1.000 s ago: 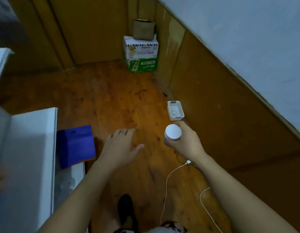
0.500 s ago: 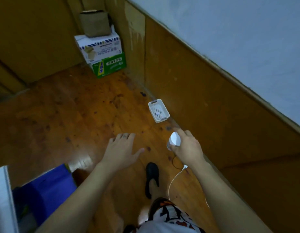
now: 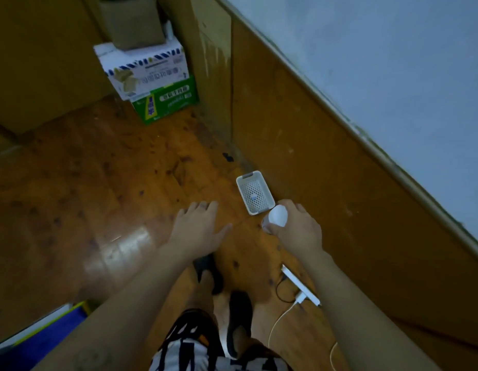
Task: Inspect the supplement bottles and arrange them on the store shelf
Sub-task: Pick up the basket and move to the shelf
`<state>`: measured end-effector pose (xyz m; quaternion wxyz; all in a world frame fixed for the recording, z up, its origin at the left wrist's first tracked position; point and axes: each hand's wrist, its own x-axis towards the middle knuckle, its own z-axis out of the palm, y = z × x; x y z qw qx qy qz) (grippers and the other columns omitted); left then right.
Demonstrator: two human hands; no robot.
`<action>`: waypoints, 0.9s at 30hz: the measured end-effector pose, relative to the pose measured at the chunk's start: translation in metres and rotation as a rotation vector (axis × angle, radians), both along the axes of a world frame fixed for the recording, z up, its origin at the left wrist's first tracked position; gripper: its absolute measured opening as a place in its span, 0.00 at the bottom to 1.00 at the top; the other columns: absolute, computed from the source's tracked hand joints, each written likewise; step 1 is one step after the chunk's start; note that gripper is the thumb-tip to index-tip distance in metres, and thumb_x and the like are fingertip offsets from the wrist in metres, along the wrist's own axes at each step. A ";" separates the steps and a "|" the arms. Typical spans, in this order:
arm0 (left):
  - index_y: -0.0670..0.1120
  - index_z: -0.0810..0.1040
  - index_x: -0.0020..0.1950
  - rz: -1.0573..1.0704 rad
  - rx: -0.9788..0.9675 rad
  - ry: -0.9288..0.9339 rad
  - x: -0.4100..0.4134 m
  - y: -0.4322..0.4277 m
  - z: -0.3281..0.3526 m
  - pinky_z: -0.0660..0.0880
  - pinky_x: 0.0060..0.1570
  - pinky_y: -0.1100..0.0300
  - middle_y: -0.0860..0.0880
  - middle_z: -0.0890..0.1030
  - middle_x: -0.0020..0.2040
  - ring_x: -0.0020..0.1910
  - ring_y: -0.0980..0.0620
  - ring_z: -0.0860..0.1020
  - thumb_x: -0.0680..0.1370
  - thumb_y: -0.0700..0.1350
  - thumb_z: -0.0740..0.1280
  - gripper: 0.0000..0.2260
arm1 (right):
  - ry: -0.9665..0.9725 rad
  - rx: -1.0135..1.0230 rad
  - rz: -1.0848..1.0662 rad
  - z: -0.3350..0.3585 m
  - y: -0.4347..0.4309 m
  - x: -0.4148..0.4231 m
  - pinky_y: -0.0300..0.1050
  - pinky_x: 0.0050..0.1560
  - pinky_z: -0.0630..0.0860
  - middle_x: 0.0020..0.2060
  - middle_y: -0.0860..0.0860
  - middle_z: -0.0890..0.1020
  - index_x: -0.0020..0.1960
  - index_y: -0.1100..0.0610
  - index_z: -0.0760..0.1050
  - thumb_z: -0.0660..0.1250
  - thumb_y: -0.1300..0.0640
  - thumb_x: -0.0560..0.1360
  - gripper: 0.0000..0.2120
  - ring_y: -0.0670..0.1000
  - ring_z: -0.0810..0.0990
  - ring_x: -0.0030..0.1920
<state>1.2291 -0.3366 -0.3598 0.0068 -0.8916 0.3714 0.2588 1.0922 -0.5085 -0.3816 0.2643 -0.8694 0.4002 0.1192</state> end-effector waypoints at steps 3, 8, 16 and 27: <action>0.48 0.63 0.73 0.009 -0.012 0.043 0.057 -0.039 -0.036 0.66 0.66 0.45 0.46 0.70 0.70 0.69 0.44 0.67 0.79 0.64 0.56 0.28 | 0.068 0.008 -0.020 -0.031 -0.031 0.053 0.46 0.49 0.73 0.60 0.51 0.75 0.69 0.48 0.66 0.69 0.39 0.73 0.29 0.54 0.77 0.57; 0.46 0.64 0.70 -0.013 0.021 0.134 0.148 -0.101 -0.118 0.66 0.64 0.46 0.45 0.69 0.71 0.69 0.44 0.66 0.79 0.62 0.57 0.27 | 0.168 0.084 -0.084 -0.103 -0.079 0.149 0.46 0.50 0.73 0.61 0.53 0.77 0.68 0.52 0.68 0.71 0.42 0.73 0.29 0.55 0.77 0.59; 0.47 0.63 0.72 -0.016 0.061 0.168 0.222 -0.168 -0.271 0.66 0.64 0.48 0.45 0.70 0.69 0.68 0.44 0.67 0.79 0.60 0.58 0.26 | 0.279 0.100 -0.199 -0.266 -0.137 0.218 0.45 0.54 0.75 0.63 0.54 0.78 0.68 0.55 0.69 0.71 0.45 0.74 0.27 0.56 0.78 0.62; 0.48 0.60 0.75 0.011 0.025 0.192 0.245 -0.253 -0.496 0.66 0.65 0.46 0.45 0.69 0.71 0.70 0.44 0.66 0.80 0.60 0.59 0.28 | 0.213 0.052 -0.146 -0.510 -0.211 0.248 0.47 0.58 0.73 0.64 0.56 0.72 0.69 0.55 0.69 0.72 0.56 0.73 0.27 0.57 0.73 0.63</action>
